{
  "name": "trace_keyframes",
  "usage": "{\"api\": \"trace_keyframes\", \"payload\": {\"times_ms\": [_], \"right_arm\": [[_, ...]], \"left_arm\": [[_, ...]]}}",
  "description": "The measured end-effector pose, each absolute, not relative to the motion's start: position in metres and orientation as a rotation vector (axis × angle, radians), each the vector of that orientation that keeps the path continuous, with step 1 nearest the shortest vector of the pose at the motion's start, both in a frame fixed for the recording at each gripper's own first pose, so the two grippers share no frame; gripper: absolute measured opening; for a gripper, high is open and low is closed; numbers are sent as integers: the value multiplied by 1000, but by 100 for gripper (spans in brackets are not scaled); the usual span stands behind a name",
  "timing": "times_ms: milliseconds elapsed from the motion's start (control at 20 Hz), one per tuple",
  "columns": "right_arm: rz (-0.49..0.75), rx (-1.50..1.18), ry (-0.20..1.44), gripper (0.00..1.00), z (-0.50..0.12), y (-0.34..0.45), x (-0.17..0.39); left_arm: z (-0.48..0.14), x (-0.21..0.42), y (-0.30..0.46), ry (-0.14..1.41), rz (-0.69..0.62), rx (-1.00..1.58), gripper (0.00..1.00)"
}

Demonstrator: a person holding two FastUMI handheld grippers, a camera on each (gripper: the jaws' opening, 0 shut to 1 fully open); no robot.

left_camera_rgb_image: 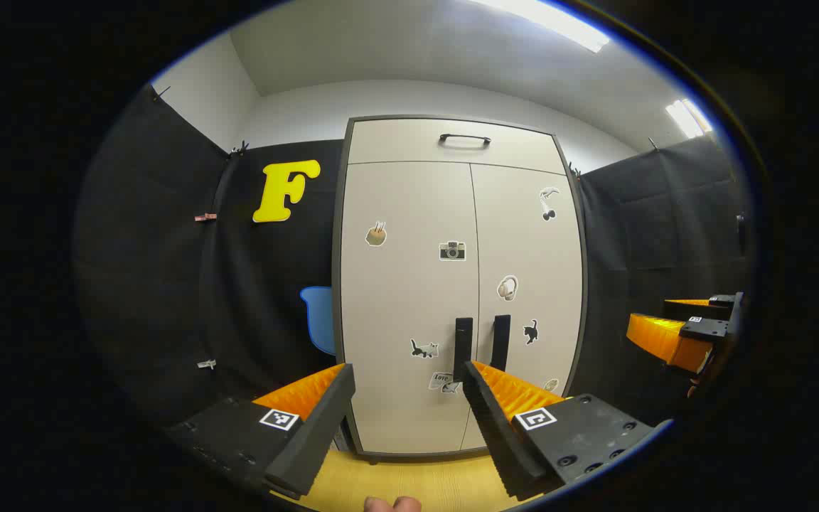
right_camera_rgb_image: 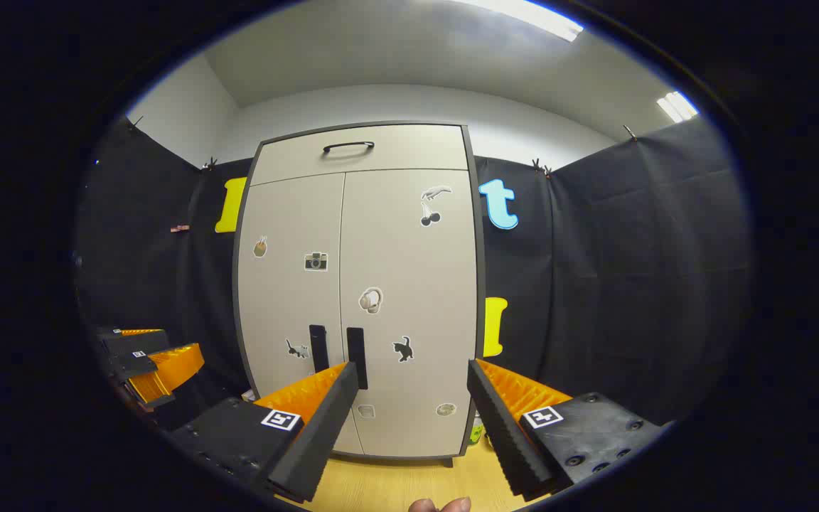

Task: Open the right door of the double-door shoe cabinet with the right hand, and open the left door with the left hand.

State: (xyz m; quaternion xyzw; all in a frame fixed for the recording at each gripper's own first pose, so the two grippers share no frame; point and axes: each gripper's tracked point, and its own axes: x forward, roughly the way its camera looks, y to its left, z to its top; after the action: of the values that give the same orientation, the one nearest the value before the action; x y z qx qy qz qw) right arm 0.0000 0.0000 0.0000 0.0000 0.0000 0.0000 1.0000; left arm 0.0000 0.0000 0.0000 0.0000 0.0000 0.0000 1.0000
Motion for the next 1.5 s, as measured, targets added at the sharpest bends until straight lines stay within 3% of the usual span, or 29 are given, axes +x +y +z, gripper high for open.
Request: {"api": "trace_keyframes", "payload": {"times_ms": [1050,1500], "right_arm": [[7,4,16,97,-8,8,2],[37,13,32,98,-35,43,68]], "left_arm": [[-9,1,0,20,4,7,95],[-23,-1,13,35,6,5,95]]}}
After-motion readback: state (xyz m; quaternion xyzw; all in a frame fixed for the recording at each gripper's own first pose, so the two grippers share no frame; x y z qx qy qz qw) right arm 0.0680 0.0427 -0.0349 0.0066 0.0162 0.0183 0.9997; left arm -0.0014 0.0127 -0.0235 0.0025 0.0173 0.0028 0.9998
